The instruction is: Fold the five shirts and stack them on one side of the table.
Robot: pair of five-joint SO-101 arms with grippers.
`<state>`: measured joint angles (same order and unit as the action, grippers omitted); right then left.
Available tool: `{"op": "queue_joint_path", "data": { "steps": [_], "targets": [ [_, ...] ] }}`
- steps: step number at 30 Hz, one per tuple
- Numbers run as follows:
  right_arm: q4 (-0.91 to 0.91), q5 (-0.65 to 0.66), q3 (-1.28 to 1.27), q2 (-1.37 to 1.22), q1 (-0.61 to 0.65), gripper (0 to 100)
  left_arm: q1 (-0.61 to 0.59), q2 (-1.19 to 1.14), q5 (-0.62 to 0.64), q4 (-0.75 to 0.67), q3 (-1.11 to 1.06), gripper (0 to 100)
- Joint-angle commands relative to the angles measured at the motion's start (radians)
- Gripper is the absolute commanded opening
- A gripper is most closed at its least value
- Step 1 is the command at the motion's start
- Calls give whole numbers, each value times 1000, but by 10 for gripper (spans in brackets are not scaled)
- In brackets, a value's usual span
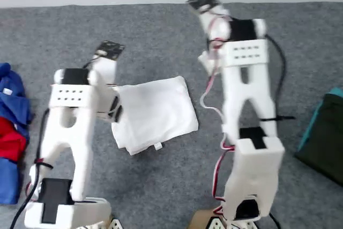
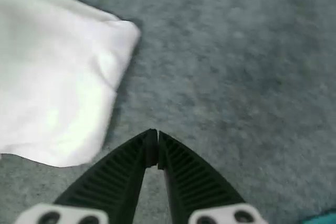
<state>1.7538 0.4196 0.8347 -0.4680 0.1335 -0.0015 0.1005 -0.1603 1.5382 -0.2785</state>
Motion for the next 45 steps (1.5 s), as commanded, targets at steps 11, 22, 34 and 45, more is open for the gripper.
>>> {"op": "queue_joint_path", "data": {
  "steps": [11,22,34,45],
  "targets": [
    [39,71,-493,498,-332,9,75,-193,41,-8,-8,197],
    [4,106,-720,731,-423,9,81,-381,38,-129,-4,154],
    [4,97,-760,771,-420,9,72,-396,-18,-55,54,6],
    [4,97,-760,773,-417,9,58,-396,-20,40,229,114]
  ]
}}
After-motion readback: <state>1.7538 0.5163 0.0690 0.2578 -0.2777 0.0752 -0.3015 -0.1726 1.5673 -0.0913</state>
